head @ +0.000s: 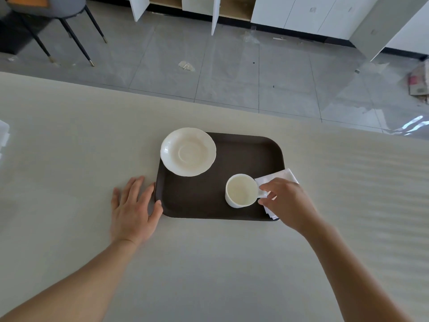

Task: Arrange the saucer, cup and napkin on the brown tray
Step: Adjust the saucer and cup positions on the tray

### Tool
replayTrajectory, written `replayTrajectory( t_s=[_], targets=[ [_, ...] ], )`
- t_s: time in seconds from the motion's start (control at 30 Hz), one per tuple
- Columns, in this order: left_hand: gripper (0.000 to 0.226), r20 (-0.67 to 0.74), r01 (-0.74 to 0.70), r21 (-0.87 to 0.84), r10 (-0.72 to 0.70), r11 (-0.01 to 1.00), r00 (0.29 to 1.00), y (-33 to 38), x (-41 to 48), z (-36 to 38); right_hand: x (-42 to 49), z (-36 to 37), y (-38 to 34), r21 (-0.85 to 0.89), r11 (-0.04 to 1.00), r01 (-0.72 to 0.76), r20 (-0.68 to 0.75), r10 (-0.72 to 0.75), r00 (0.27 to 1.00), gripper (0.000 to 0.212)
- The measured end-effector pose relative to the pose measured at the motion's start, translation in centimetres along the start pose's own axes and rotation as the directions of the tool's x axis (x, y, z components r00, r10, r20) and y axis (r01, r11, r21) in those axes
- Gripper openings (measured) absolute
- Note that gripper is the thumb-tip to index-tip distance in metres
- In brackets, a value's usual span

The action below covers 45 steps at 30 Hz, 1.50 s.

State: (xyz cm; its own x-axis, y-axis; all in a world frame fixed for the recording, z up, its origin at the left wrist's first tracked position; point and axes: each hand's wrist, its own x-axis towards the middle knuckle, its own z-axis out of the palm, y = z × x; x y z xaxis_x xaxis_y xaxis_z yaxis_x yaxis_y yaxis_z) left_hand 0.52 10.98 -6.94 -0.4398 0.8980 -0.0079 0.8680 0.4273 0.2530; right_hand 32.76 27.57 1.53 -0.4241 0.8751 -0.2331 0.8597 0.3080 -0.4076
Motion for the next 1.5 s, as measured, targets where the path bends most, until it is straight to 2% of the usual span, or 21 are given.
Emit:
replayTrajectory(
  t_s=[0.13,0.23,0.33,0.57,0.9,1.27,1.5],
  targets=[
    [0.063,0.01,0.003,0.002,-0.003,1.0,1.0,0.1,0.0,0.0,0.4,0.7,0.2,-0.074,0.993,0.094,-0.084,-0.1,0.991,0.01],
    [0.063,0.006,0.0,0.003,0.0,1.0,1.0,-0.1,0.1,0.1,0.4,0.6,-0.1,-0.111,0.983,0.148,-0.117,-0.161,0.98,0.01],
    [0.062,-0.004,0.0,-0.004,0.0,1.0,1.0,-0.1,0.1,0.3,0.3,0.6,-0.2,-0.1,0.984,0.149,-0.142,-0.162,0.976,0.011],
    [0.06,-0.015,-0.008,0.0,0.008,1.0,1.0,-0.2,0.1,0.5,1.1,1.1,-0.7,0.022,0.996,0.082,-0.201,-0.076,0.977,0.013],
    [0.058,-0.024,-0.014,0.003,0.014,1.0,1.0,-0.4,0.1,0.6,4.0,1.8,-2.3,0.094,0.995,-0.015,-0.266,0.039,0.963,0.015],
    [0.057,-0.036,-0.019,-0.003,0.019,1.0,0.999,-0.5,0.1,0.7,5.8,3.1,-4.2,0.2,0.97,-0.139,-0.379,0.207,0.902,0.019],
    [0.059,-0.017,-0.011,0.0,0.011,1.0,1.0,-0.4,0.1,0.5,5.8,4.1,-5.9,0.294,0.934,-0.203,-0.364,0.306,0.88,0.027]
  ],
)
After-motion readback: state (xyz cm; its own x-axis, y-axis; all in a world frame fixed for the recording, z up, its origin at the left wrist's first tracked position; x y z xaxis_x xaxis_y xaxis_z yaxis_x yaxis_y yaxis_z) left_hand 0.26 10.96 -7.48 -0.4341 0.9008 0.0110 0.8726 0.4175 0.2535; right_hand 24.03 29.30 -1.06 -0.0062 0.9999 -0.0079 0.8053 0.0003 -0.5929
